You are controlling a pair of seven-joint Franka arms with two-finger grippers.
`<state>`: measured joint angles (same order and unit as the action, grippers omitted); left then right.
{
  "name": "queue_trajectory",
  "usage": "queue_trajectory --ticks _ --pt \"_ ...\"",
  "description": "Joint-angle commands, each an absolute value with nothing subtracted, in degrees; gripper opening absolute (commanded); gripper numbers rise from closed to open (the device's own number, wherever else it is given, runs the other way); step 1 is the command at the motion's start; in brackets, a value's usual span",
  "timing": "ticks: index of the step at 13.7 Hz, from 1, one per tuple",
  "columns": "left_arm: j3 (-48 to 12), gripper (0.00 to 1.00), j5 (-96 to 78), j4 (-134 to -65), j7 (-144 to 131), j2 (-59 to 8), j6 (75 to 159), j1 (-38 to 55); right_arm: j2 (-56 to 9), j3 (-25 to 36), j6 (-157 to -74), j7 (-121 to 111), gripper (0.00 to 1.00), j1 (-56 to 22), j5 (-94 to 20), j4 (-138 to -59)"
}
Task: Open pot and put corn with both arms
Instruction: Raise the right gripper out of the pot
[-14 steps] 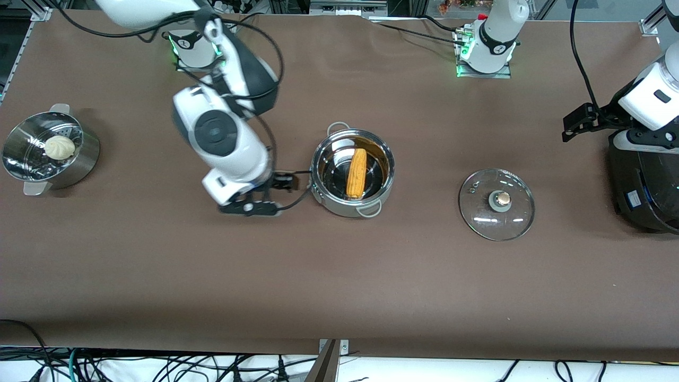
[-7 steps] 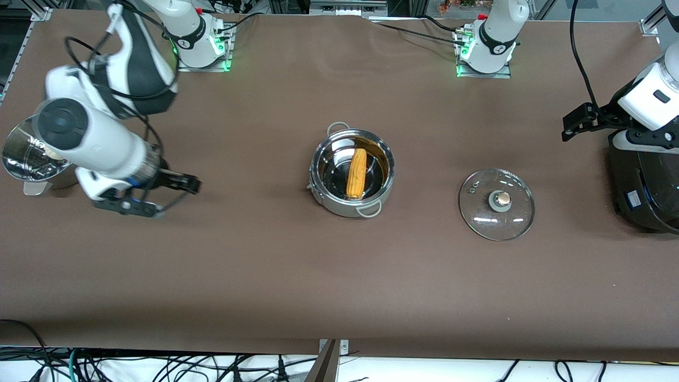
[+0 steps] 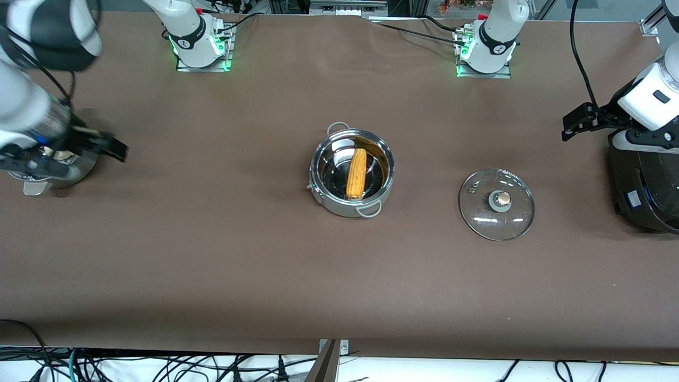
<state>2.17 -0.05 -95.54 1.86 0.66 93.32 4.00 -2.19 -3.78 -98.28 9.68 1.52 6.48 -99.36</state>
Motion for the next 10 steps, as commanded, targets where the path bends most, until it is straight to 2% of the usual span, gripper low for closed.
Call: queue_trajectory --ticks 1,3,10 --pt "2.9 1.00 1.3 -95.3 3.3 0.9 92.5 4.7 0.9 -3.5 -94.8 7.2 1.00 2.3 4.4 -99.3" --pt "2.9 1.00 1.3 -95.3 3.3 0.9 92.5 4.7 0.9 -3.5 -92.4 7.5 1.00 2.3 1.9 -97.5" --pt "2.9 1.00 1.3 -95.3 3.3 0.9 92.5 4.7 0.3 -2.6 -93.1 6.9 1.00 2.2 -0.4 -97.6"
